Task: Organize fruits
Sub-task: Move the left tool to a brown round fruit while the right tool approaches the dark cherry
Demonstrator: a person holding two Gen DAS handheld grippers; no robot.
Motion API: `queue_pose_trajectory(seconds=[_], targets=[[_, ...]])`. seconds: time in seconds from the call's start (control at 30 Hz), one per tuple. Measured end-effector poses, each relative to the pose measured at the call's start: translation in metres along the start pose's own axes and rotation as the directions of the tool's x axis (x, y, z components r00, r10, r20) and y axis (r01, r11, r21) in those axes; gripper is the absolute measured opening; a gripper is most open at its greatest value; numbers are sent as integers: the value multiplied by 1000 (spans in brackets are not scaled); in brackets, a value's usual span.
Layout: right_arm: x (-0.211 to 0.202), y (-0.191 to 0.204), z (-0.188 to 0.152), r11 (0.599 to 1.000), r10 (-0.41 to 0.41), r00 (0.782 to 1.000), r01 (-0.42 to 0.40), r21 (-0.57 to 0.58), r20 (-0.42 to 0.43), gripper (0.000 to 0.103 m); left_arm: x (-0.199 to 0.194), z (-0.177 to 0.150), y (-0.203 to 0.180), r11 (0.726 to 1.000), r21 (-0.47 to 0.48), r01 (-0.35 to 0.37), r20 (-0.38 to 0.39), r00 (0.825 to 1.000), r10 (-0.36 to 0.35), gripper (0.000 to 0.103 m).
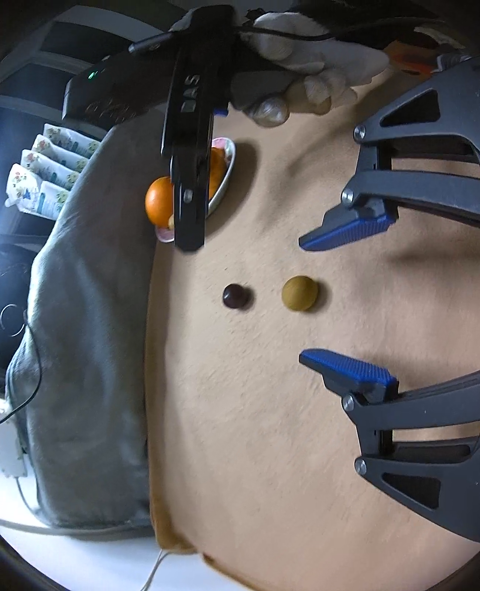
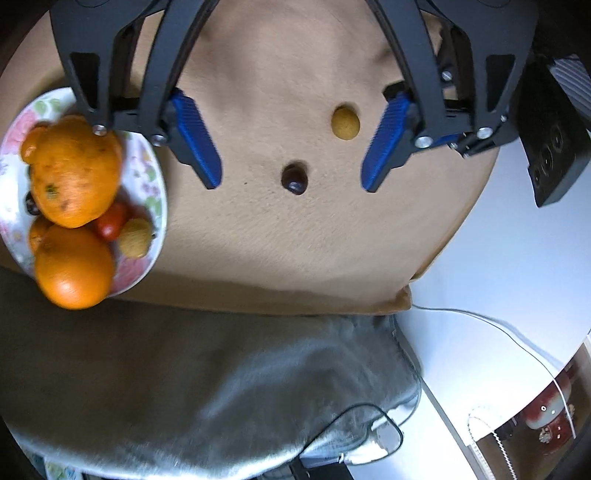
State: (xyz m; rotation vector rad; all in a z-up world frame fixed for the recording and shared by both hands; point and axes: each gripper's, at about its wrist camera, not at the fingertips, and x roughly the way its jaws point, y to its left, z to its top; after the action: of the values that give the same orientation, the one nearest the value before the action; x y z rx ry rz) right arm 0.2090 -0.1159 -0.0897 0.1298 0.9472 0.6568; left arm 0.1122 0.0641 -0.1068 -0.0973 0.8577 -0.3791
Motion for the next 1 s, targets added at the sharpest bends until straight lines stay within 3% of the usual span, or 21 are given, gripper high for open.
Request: queue_pose_trajectory(seconds=[0.33, 0.73, 0.93, 1.0], targets=[[37, 8, -3, 999, -11, 997, 8, -33, -81, 54, 23, 0, -3, 998, -27, 58, -62, 996, -60, 40], [55, 14, -4, 997, -56, 992, 48, -65, -114, 46, 42, 5, 0, 999, -29, 33, -87, 996, -36, 36], [60, 22, -4, 991, -95, 989, 83, -109, -111, 39, 46, 6, 0, 1000, -22, 20, -90, 996, -22, 30], [60, 22, -5, 989, -104, 988, 91, -118, -111, 32, 47, 6, -1, 1000, -17, 11, -90, 996, -12, 27]])
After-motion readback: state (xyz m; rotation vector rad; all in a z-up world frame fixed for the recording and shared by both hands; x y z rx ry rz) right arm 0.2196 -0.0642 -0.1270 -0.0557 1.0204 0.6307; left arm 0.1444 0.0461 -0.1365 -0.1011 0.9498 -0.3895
